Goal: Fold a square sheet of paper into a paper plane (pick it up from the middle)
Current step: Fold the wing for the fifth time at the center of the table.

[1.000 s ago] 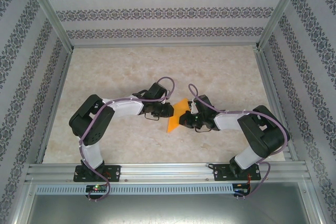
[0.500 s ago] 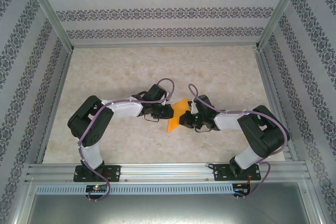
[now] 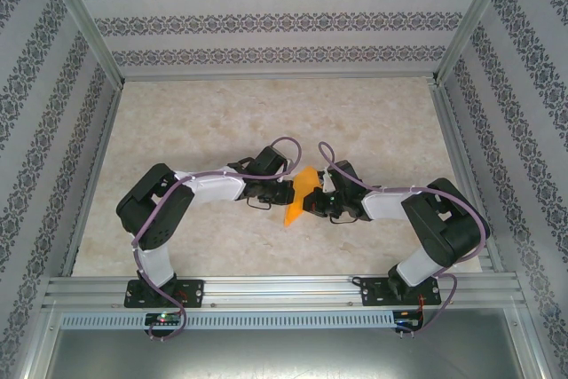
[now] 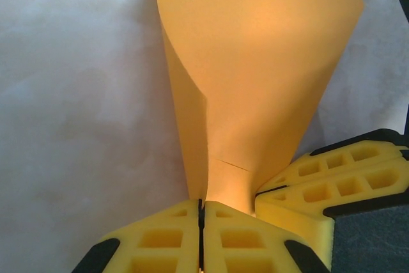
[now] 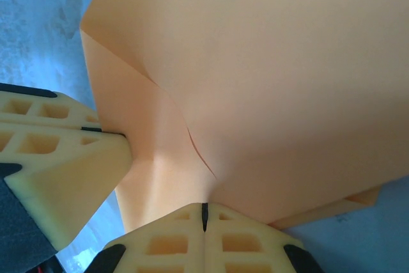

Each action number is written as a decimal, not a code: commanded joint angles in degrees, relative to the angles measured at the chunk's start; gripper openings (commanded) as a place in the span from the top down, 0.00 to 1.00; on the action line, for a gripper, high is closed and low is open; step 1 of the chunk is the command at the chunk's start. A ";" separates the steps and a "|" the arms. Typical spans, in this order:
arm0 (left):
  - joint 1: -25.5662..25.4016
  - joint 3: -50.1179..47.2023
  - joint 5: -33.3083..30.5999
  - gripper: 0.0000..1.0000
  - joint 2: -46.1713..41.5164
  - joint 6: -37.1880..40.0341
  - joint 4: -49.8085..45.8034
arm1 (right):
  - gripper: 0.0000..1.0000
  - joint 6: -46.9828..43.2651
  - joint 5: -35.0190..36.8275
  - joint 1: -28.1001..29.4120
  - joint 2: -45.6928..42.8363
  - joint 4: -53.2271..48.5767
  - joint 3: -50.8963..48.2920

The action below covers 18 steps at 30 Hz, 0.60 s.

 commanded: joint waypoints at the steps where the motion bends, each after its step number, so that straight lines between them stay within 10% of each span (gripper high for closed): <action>1: -1.06 1.65 0.88 0.90 0.65 1.33 -0.78 | 0.97 -1.22 1.18 -0.59 1.32 -2.27 -0.20; 18: -1.42 2.89 6.67 0.90 2.25 -0.88 1.78 | 0.98 -0.16 -0.10 -1.61 0.85 0.83 -2.05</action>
